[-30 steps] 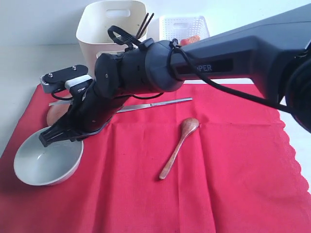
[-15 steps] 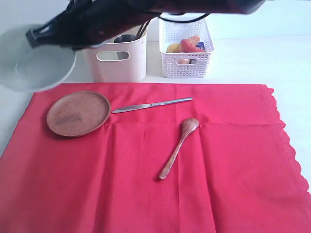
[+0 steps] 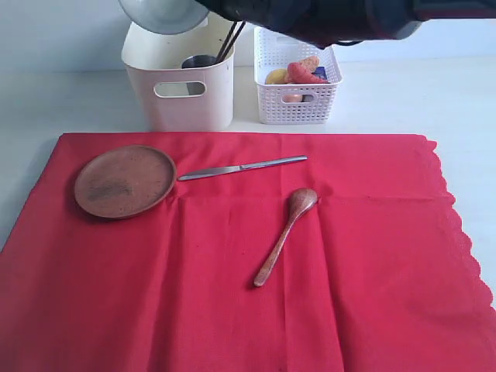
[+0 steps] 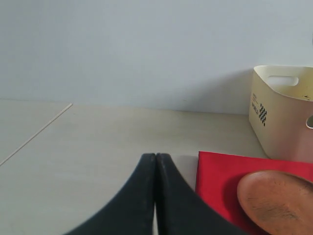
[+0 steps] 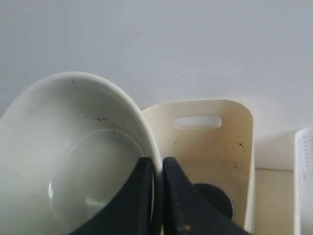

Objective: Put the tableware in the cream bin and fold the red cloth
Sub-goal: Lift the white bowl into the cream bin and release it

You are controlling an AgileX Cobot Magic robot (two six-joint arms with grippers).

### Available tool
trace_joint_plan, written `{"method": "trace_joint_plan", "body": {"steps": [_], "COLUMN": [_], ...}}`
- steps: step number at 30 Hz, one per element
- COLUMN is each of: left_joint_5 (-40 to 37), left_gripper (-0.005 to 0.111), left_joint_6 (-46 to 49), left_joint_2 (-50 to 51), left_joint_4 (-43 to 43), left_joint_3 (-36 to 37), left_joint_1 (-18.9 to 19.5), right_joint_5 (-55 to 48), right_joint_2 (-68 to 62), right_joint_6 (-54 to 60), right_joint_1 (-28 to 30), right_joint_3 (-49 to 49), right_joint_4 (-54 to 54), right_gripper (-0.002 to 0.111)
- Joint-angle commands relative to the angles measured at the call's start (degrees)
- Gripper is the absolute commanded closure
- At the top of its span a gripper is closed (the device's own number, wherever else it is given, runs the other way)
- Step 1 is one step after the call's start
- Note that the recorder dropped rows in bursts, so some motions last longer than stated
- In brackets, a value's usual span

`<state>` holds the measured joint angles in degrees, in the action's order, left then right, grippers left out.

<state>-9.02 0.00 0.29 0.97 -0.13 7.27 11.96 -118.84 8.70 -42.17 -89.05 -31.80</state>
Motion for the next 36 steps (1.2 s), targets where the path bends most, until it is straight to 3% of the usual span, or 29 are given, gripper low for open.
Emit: {"method": "trace_joint_plan", "body": {"steps": [1, 12, 16, 25, 36], "left_joint_5": [0.15, 0.15, 0.15, 0.15, 0.15], "left_gripper": [0.106, 0.106, 0.106, 0.106, 0.106], "left_joint_6": [-0.40, -0.40, -0.40, -0.40, -0.40], "left_joint_2": [-0.29, -0.29, -0.29, -0.29, -0.29], "left_joint_4": [-0.35, -0.35, -0.35, -0.35, -0.35], "left_joint_3": [0.13, 0.13, 0.13, 0.13, 0.13], "left_joint_1": [0.12, 0.12, 0.12, 0.12, 0.12], "right_joint_5": [3.27, 4.90, 4.67, 5.24, 0.99], "right_joint_2": [-2.90, -5.89, -5.89, -5.89, 0.22], "right_joint_6": [-0.36, 0.32, 0.32, 0.32, 0.32], "right_joint_1": [0.32, 0.32, 0.32, 0.32, 0.32], "right_joint_3": [-0.05, -0.05, -0.05, -0.05, -0.05], "right_joint_4": [-0.60, -0.14, 0.91, 0.91, 0.91], "right_gripper": [0.108, 0.106, 0.091, 0.041, 0.039]}}
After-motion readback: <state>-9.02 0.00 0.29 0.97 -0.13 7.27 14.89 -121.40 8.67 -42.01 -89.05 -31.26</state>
